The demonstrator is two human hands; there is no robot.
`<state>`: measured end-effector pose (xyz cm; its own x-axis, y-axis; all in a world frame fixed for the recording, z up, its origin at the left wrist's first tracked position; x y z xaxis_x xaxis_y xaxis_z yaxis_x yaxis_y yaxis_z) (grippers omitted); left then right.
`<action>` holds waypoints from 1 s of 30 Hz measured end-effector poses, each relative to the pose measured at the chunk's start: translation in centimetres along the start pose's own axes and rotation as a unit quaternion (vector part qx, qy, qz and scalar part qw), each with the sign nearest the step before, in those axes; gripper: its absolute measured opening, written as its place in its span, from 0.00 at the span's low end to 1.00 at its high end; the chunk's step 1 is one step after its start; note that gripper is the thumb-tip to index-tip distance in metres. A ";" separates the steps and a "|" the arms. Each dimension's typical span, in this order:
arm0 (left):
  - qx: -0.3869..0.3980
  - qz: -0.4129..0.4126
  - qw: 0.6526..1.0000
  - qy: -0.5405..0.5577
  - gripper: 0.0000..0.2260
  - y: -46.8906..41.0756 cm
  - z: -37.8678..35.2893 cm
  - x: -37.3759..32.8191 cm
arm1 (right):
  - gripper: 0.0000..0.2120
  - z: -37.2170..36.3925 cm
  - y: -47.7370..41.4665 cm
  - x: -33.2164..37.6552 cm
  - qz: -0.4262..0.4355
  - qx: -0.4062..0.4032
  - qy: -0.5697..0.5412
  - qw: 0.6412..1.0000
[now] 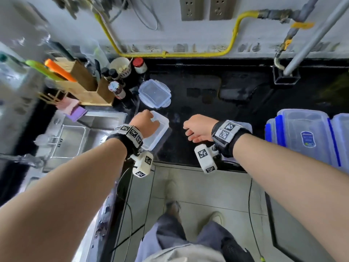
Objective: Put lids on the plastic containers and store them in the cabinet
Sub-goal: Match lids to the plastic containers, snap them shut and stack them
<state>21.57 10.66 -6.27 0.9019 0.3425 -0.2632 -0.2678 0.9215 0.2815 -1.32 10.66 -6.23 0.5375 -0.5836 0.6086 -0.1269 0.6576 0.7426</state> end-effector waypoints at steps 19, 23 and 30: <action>0.125 0.172 0.907 0.363 0.27 -19.7 -3.4 7.0 | 0.10 -3.9 -19.3 14.8 0.033 -0.134 0.096 0.986; 0.140 0.152 0.909 0.362 0.27 -20.3 -4.4 7.2 | 0.28 -4.3 -20.7 13.8 -0.003 -0.114 0.062 0.992; 0.130 0.168 0.891 0.401 0.25 -19.6 -4.3 7.2 | 0.03 -4.7 -19.8 13.6 -0.011 -0.093 -0.194 0.976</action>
<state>31.81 -4.13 -17.61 0.2242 0.7085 -0.6692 -0.2954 0.7037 0.6462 12.36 -8.04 -13.96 0.1772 -0.7120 0.6795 0.0546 0.6964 0.7155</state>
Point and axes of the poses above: each hand's wrist, its own y-axis away from the middle knuckle, its own z-axis out of the back of the hand, x = y × z, the point moved 3 cm from there along -y, towards the middle knuckle, and after that the axes turned 9 degrees about -x, right-handed, at the moved point
